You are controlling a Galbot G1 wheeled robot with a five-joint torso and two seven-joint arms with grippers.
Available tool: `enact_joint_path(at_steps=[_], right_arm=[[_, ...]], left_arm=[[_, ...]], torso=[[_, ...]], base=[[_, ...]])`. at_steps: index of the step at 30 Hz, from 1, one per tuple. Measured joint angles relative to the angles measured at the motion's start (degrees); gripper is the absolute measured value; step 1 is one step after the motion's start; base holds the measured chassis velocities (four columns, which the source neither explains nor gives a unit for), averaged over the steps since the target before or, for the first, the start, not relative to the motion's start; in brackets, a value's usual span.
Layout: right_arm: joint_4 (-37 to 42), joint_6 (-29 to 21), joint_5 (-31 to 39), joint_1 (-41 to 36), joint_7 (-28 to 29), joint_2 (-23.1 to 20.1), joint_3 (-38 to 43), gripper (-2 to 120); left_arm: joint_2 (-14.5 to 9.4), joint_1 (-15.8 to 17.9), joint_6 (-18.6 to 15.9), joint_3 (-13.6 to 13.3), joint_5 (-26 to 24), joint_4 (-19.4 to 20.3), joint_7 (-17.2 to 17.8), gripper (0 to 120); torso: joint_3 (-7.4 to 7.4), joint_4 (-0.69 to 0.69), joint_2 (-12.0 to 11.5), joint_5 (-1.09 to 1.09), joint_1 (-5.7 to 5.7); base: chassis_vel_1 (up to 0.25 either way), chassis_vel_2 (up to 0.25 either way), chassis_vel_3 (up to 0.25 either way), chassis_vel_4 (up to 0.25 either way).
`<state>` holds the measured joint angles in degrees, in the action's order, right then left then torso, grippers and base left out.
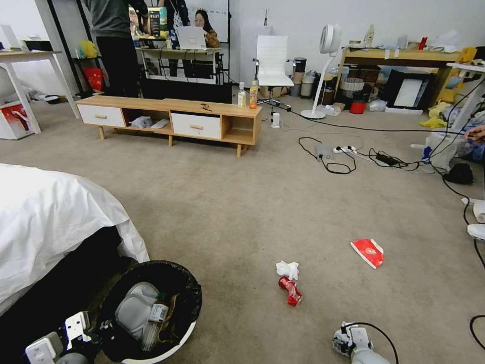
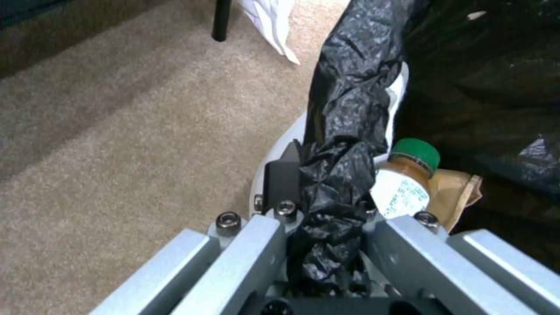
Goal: Pick up the trash bin and place the garbage on the floor into it.
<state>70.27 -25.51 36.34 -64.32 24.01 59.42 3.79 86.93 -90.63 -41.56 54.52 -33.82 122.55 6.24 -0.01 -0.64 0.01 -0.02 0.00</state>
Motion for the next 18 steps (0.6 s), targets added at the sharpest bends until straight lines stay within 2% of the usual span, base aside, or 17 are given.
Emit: enact_joint_path(at_steps=[5,14,16,17,18], right_arm=[[0.5,0.0,0.0,-0.8,0.0,-0.8,0.0,85],[1.3,0.0,-0.1,-1.4,0.0,-1.3,0.1,85],[1.4,0.0,-0.1,-1.5,0.0,-1.4,0.1,83],[1.7,0.0,-0.2,-1.8,0.0,-1.5,0.1,76],[1.7,0.0,-0.2,-1.8,0.0,-1.5,0.1,76]], left_arm=[[0.0,0.1,0.0,0.0,0.0,0.0,0.0,1],[-0.1,0.2,0.0,0.0,0.0,0.1,0.0,1],[-0.1,0.3,0.0,0.0,0.0,0.1,0.0,1],[-0.1,0.4,-0.1,-0.1,0.0,0.1,0.1,1],[-0.1,0.4,-0.1,-0.1,0.0,0.1,0.1,1]], torso=[[0.01,0.05,0.0,0.07,0.0],[0.02,0.04,0.0,0.09,0.0],[0.02,0.05,0.0,0.08,0.0],[0.02,0.02,0.0,0.05,0.0],[0.02,0.02,0.0,0.05,0.0]], base=[[0.0,0.0,0.0,0.0],[0.0,0.0,0.0,0.0],[0.0,0.0,0.0,0.0],[0.0,0.0,0.0,0.0],[0.0,0.0,0.0,0.0]])
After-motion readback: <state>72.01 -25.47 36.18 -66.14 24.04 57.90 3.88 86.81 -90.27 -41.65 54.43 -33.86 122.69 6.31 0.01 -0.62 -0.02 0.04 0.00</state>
